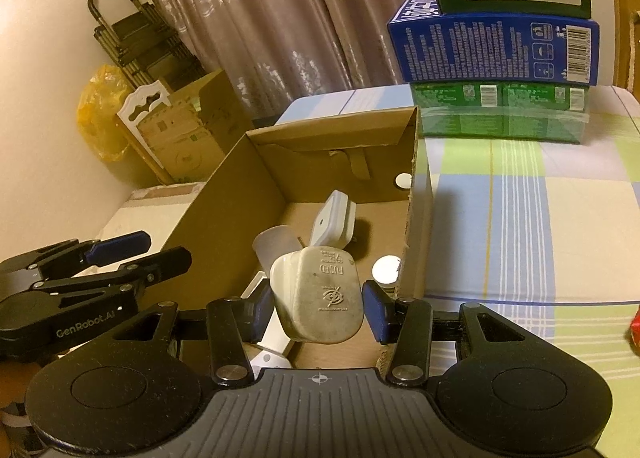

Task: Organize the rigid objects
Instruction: 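Open the left gripper to drop the cup while the right drops the plug into the box, then move both grippers back from the box to the red toy and wire rack, then close the right gripper on the wire hook rack and lift it, then grasp the red toy figure with the left gripper while the right holds the rack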

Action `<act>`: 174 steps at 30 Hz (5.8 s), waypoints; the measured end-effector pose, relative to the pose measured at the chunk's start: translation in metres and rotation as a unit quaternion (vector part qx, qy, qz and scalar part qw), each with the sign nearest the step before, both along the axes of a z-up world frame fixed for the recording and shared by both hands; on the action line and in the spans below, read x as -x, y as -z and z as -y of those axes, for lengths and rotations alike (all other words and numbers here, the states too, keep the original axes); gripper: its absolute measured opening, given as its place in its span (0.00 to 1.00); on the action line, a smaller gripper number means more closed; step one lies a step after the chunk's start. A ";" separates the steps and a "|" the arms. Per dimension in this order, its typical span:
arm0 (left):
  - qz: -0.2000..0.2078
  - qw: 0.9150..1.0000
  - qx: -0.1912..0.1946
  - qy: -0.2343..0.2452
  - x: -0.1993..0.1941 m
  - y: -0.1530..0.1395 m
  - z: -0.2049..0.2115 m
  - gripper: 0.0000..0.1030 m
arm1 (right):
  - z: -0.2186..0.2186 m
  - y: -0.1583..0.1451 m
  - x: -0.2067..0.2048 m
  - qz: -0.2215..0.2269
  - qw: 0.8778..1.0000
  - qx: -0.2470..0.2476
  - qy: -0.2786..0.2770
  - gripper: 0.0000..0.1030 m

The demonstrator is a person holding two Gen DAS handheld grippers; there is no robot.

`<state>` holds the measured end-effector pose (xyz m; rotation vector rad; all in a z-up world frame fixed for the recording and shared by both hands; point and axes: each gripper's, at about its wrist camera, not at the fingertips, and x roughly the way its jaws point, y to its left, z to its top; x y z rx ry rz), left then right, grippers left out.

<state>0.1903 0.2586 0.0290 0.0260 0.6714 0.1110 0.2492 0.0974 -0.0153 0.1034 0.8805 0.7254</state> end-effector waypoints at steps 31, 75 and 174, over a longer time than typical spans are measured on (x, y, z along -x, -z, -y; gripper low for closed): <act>0.038 0.999 0.026 -0.015 0.093 -0.050 0.079 0.73 | 0.142 -0.071 0.115 0.062 0.991 -0.037 0.113 0.62; 0.007 0.993 0.053 0.110 0.075 -0.024 0.250 0.87 | 0.311 -0.042 0.132 0.054 0.968 0.030 0.242 0.68; -0.074 0.977 0.016 0.197 -0.087 0.130 0.328 0.40 | 0.333 0.075 -0.034 0.069 0.975 0.079 0.195 0.63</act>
